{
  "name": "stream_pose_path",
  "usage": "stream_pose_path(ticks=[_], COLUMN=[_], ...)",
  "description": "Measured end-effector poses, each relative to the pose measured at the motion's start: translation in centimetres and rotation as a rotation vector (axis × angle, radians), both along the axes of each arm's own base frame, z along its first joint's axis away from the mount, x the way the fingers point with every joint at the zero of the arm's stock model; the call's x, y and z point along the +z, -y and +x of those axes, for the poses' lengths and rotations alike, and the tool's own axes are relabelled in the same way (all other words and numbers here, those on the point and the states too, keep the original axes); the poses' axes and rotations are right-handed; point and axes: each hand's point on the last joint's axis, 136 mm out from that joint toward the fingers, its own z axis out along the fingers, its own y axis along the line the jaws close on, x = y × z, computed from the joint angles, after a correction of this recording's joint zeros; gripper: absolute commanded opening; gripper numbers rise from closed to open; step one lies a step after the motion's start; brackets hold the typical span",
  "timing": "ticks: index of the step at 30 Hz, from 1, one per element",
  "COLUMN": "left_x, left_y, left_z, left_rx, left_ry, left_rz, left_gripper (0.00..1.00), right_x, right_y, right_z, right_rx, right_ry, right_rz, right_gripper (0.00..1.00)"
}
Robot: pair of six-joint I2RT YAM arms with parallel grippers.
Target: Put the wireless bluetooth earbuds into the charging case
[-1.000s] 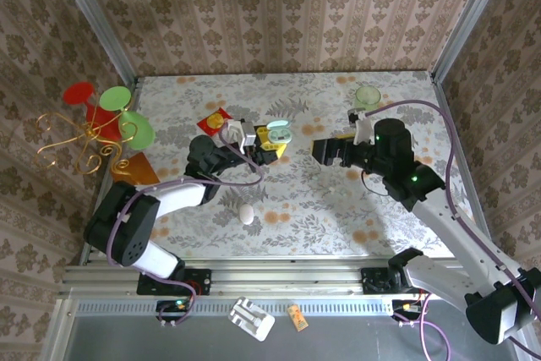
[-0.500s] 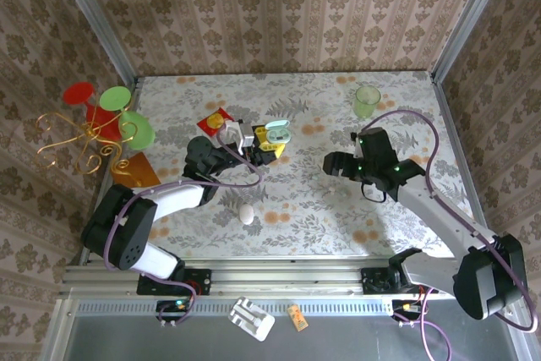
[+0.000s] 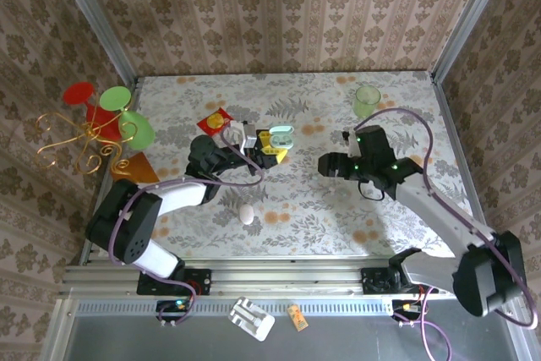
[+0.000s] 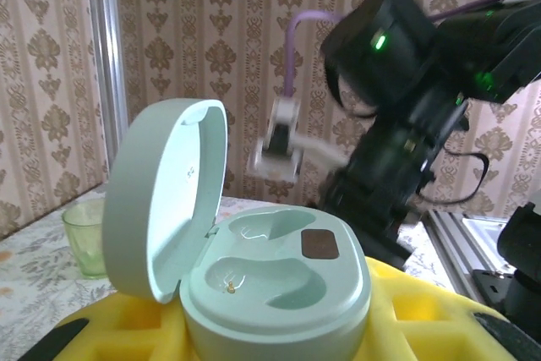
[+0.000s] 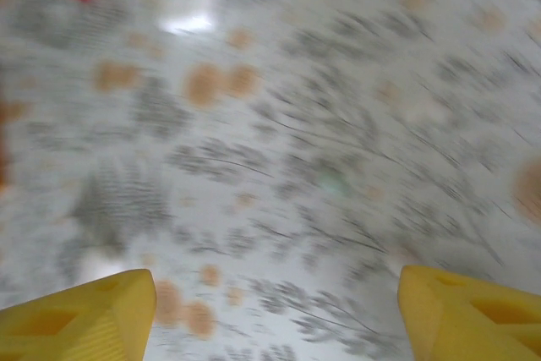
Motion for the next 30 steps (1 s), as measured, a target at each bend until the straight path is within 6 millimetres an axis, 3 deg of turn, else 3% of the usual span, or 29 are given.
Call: stream_pose_path(ticks=[2, 5, 13, 20, 30], left_x=[-0.1, 0.0, 0.3, 0.3, 0.4], left_y=[0.1, 0.2, 0.7, 1.0, 1.0], left_z=[-0.3, -0.7, -2.3, -3.4, -3.5], left_rx=[-0.023, -0.056, -0.148, -0.199, -0.205], left_ry=[-0.014, -0.026, -0.052, -0.052, -0.056], left_rz=[0.004, 0.006, 0.014, 0.020, 0.021], left_gripper=[0.11, 0.11, 0.11, 0.11, 0.11], right_x=[3.7, 7.4, 13.0, 12.3, 12.0], right_y=[-1.3, -2.7, -7.3, -8.7, -8.7], right_z=[-0.3, -1.0, -1.1, 0.3, 0.7], right_rx=[0.078, 0.177, 0.385, 0.418, 0.404], right_ry=[0.132, 0.252, 0.406, 0.397, 0.383], right_rz=[0.074, 0.140, 0.187, 0.180, 0.174], right_gripper=[0.76, 0.73, 0.61, 0.45, 0.37])
